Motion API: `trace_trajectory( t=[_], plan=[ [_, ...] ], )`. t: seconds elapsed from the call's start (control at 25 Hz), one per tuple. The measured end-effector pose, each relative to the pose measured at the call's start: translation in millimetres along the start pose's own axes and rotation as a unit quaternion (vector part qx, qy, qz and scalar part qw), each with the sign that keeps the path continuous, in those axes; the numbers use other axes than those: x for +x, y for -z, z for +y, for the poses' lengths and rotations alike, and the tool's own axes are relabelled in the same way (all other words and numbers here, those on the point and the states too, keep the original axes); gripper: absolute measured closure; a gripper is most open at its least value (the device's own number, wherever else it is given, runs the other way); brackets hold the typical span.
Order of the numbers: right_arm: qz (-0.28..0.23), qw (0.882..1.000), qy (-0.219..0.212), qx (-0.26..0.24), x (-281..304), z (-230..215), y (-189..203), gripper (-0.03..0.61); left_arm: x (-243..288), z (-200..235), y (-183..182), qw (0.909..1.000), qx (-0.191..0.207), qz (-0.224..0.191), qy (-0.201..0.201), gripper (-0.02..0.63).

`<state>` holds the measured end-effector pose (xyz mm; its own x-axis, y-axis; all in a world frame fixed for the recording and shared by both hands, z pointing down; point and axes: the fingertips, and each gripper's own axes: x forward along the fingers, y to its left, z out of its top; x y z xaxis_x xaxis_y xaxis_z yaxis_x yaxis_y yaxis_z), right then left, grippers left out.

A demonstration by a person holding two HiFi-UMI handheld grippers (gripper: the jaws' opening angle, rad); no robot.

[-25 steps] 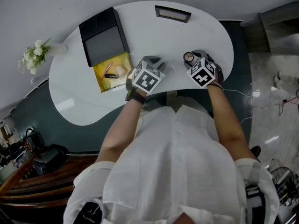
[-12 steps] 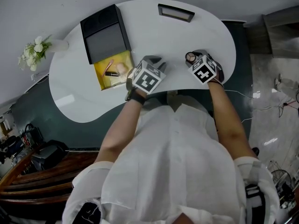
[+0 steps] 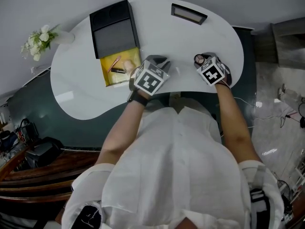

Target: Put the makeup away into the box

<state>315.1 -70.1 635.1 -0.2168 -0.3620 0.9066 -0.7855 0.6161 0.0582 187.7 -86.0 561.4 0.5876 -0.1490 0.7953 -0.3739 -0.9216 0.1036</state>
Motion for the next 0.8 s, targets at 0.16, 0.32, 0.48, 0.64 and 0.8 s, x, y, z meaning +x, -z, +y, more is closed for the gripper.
trace_trajectory(
  t=[0.16, 0.32, 0.48, 0.64, 0.8],
  plan=[
    [0.0, 1.0, 0.01, -0.009, -1.8, 0.0, -6.0, 0.371, -16.4, 10.7, 3.0, 0.9996, -0.014, -0.023, -0.013, 0.563],
    [-0.016, 1.0, 0.015, -0.013, -8.0, 4.1, -30.0, 0.373, -40.2, 22.6, 3.9, 0.9976, -0.032, -0.056, -0.026, 0.583],
    [-0.04, 0.998, 0.016, -0.038, -12.8, 12.6, -70.2, 0.373, -69.7, 40.1, 9.6, 0.9939, -0.047, -0.085, -0.053, 0.589],
    [-0.063, 0.996, 0.003, -0.06, -13.6, 34.5, -114.9, 0.373, -104.0, 64.5, 31.7, 0.9881, -0.076, -0.101, -0.088, 0.591],
    [-0.08, 0.992, -0.016, -0.095, -9.1, 62.7, -159.5, 0.373, -137.8, 94.9, 64.5, 0.98, -0.112, -0.109, -0.123, 0.592]
  ],
)
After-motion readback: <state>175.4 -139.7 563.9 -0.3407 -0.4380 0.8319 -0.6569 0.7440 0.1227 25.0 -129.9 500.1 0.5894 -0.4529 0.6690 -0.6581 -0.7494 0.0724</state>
